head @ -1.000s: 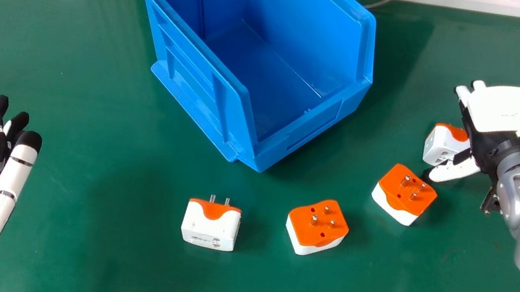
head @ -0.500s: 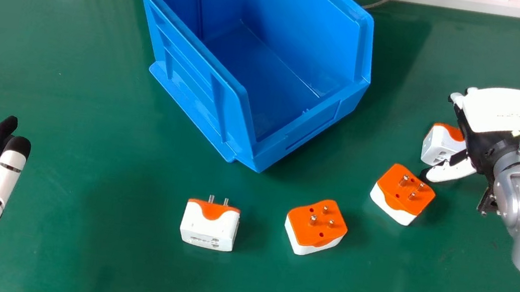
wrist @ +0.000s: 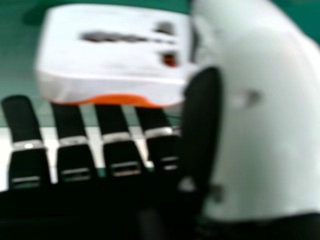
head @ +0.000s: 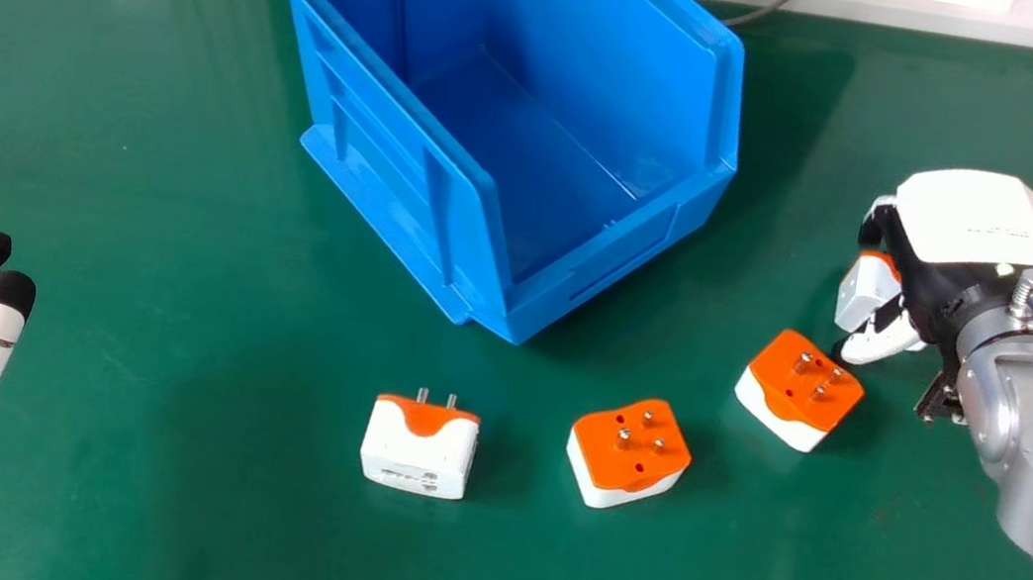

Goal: Pick all objects and put in blue box

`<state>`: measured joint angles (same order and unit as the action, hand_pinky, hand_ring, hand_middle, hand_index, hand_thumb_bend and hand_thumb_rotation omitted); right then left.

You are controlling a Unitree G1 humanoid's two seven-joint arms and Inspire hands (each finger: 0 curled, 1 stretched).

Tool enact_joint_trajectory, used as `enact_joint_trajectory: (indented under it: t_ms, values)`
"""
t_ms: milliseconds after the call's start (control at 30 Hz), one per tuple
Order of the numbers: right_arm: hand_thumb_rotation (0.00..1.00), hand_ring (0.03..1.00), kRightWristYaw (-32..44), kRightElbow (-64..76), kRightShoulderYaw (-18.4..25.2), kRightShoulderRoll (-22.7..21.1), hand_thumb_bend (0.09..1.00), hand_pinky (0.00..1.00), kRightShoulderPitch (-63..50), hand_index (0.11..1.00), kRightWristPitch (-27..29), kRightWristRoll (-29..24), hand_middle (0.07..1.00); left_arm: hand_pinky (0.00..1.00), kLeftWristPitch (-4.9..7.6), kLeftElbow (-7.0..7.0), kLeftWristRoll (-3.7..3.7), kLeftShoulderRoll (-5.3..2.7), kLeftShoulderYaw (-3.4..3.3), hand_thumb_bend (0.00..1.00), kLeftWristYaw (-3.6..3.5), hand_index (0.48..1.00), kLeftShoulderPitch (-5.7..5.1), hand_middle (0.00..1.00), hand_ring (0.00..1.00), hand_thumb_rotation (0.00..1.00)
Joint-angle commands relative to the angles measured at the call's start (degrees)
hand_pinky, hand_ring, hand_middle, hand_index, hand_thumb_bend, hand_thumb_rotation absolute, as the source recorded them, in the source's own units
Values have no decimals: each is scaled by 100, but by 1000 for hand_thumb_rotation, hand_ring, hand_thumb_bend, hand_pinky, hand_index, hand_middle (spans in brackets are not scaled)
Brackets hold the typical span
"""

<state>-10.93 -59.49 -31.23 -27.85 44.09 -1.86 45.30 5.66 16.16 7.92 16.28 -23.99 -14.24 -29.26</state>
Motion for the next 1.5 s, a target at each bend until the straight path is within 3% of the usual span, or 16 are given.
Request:
enact_joint_trajectory:
  t_ms: [0, 333, 567, 700, 967, 1000, 1033, 1100, 1167, 1267, 1300, 1367, 1467]
  values:
    - [61, 502, 4, -79, 112, -85, 490, 416, -40, 550, 14, -84, 543, 1000, 115, 70, 48, 54, -112, 458, -32, 992, -50, 1000, 1000, 959]
    - [20, 466, 252, -225, 158, -119, 495, 385, 65, 526, 177, -247, 510, 1000, 74, 233, 32, 23, -160, 463, -50, 992, -169, 1000, 1000, 959]
    - [10, 469, 226, -199, 230, -88, 495, 379, 86, 513, 122, -295, 513, 1000, 49, 252, 9, 20, -153, 462, -31, 993, -178, 1000, 1000, 960]
    - [4, 465, 183, -190, 291, -108, 496, 384, 71, 503, 173, -347, 511, 1000, 77, 188, -3, 25, -144, 461, -32, 993, -147, 1000, 1000, 961]
    - [0, 439, -46, 53, 525, -189, 507, 219, -69, 491, 243, -534, 498, 1000, 80, 154, -9, 12, -114, 460, -30, 993, -101, 1000, 1000, 964]
    - [0, 337, -48, 119, 597, -210, 509, 182, -102, 485, 247, -595, 486, 1000, 81, 147, -12, 7, -105, 463, -29, 993, -90, 1000, 1000, 965]
    - [0, 302, -42, 166, 650, -222, 510, 169, -126, 483, 246, -631, 483, 1000, 82, 143, -15, 4, -100, 464, -29, 993, -82, 1000, 1000, 965]
    - [0, 291, -28, 331, 773, -274, 511, 184, -205, 475, 232, -704, 481, 1000, 82, 147, -30, -6, -82, 468, -22, 993, -69, 1000, 1000, 966]
    - [0, 406, -25, 528, 886, -331, 507, 299, -298, 462, 212, -768, 507, 1000, 87, 148, -35, -12, -70, 471, -23, 993, -64, 1000, 1000, 966]
    - [0, 480, -52, 864, 1178, -363, 504, 370, -488, 453, 200, -975, 527, 1000, 93, 123, -24, -15, -54, 474, -31, 993, -43, 1000, 1000, 967]
    - [0, 462, -68, 994, 1306, -353, 504, 358, -572, 447, 201, -1074, 522, 1000, 92, 116, -18, -13, -51, 474, -35, 992, -36, 1000, 1000, 967]
    - [0, 323, -85, 1177, 1474, -333, 507, 249, -697, 457, 205, -1201, 499, 1000, 92, 104, -15, -12, -46, 475, -37, 992, -24, 1000, 1000, 967]
    - [0, 282, -157, 1445, 1633, -315, 508, 213, -877, 459, 212, -1283, 491, 1000, 99, 92, -11, -10, -40, 476, -44, 992, -5, 1000, 1000, 967]
